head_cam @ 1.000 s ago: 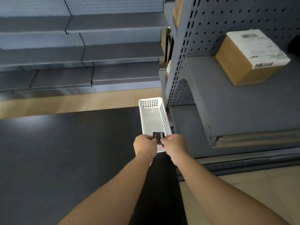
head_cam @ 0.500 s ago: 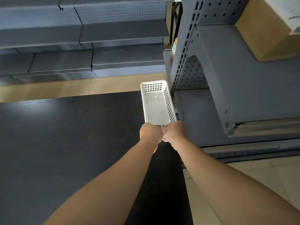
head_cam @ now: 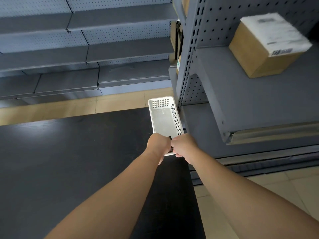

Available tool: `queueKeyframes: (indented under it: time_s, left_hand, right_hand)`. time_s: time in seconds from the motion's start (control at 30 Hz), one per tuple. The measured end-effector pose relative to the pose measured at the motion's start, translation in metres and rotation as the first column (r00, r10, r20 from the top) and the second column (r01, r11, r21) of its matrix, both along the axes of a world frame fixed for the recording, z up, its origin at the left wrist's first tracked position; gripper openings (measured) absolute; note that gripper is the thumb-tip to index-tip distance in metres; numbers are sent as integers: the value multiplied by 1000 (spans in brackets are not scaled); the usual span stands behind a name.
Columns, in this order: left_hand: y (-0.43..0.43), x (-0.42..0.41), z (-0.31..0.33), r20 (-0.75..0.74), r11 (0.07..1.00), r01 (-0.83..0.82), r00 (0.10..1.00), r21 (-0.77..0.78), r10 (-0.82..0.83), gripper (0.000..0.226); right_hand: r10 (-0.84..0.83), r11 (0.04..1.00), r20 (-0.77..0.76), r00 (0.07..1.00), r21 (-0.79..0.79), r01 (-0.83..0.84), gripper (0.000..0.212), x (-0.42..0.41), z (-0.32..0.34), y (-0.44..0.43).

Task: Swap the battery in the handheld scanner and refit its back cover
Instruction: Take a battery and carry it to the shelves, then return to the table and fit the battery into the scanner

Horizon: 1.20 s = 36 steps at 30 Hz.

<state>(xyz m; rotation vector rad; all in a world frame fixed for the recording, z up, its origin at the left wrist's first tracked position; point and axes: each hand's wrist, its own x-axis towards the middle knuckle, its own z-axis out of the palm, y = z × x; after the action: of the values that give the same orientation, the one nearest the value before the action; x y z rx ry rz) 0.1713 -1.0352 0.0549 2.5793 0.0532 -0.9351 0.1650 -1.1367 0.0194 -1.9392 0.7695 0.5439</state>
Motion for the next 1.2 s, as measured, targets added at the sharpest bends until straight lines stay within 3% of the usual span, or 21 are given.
queueKeyframes:
  time_s: [0.07,0.13,0.2,0.27,0.33,0.43,0.53,0.63,0.8,0.97,1.1,1.2]
  left_hand:
    - [8,3,30,63,998,51,997,24,-53,28]
    - [14,5,59,45,987,-91,994,-132,98,18]
    - [23,8,87,110,966,-137,980,-218,164,30]
    - [32,11,116,282,996,52,959,-75,-29,32]
    - [40,11,149,350,995,85,934,-43,-65,27]
    - [52,10,189,410,985,125,898,115,-162,23]
    - [60,5,222,458,957,187,847,222,-272,20]
    - [68,-7,258,505,927,207,790,312,-347,21]
    - [98,-37,289,531,902,164,761,399,-373,33]
    - [203,-85,288,548,886,-41,799,462,-248,29]
    - [322,-164,278,536,839,-299,844,454,11,24]
    - [410,-239,271,491,743,-473,842,474,222,26]
  right_hand:
    - [69,997,19,997,-38,-69,23,-5,24,3]
    - [159,985,65,985,-78,-154,23,-8,55,6]
    - [283,948,112,952,-182,-261,18,-7,91,6]
    - [403,882,139,905,-325,-342,32,-5,130,7]
    - [500,803,170,849,-458,-381,34,-4,169,10]
    - [598,674,191,778,-645,-360,18,-5,219,11]
    - [706,477,102,701,-801,-363,12,-14,268,14]
    - [765,316,24,644,-885,-342,14,-24,305,23]
    - [833,210,-33,553,-905,-369,20,-26,328,71]
    - [959,103,-21,284,-903,-416,18,-27,318,185]
    - [1000,15,8,17,-882,-472,21,-67,304,310]
    - [980,-81,25,-199,-857,-509,20,-118,295,407]
